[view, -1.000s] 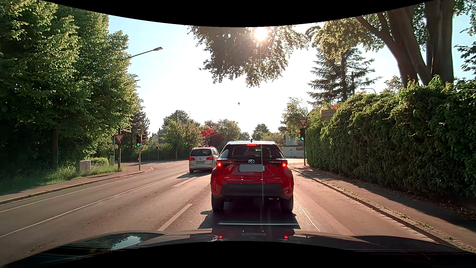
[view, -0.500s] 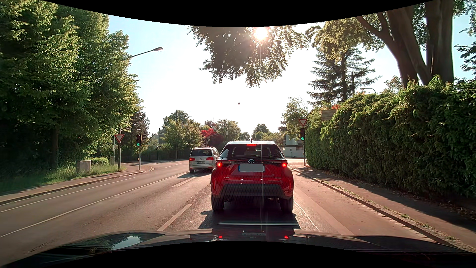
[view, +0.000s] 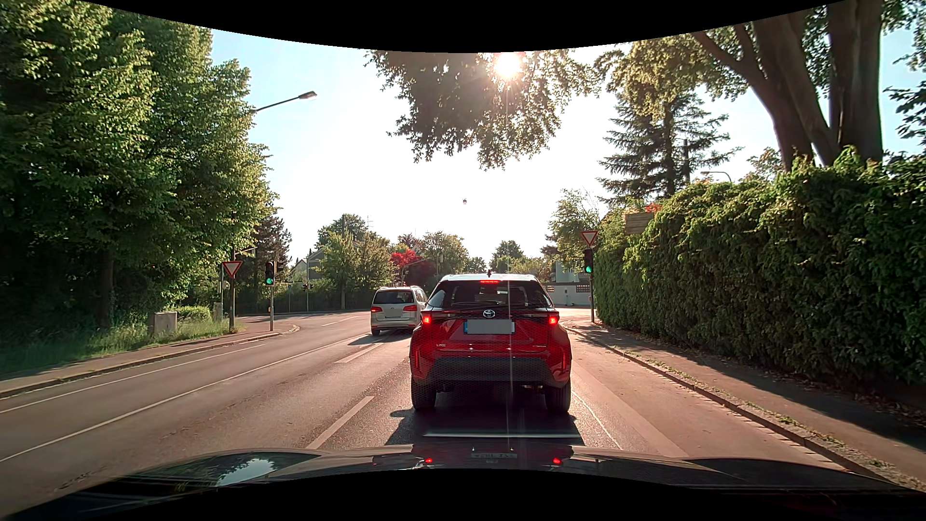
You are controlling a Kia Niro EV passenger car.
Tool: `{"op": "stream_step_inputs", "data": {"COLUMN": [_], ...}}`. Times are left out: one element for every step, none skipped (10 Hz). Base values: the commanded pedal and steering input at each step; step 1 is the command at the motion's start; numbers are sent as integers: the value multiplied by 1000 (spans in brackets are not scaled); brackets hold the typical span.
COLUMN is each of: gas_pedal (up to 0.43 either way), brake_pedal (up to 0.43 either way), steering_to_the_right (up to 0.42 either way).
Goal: Follow the waypoints while adhering to traffic rules and regulations
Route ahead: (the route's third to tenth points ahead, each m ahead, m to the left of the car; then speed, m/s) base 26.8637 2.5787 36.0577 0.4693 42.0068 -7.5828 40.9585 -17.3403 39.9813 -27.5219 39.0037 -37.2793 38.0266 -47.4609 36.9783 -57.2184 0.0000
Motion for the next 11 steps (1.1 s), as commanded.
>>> {"op": "stream_step_inputs", "data": {"gas_pedal": [0,0,0,0,0,0,0,0,0,0,0], "brake_pedal": [250,238,220,201,189,177,171,177,171,165,159], "steering_to_the_right": [-6,-7,-7,-7,-7,-7,-7,-7,-7,-7,-7]}}
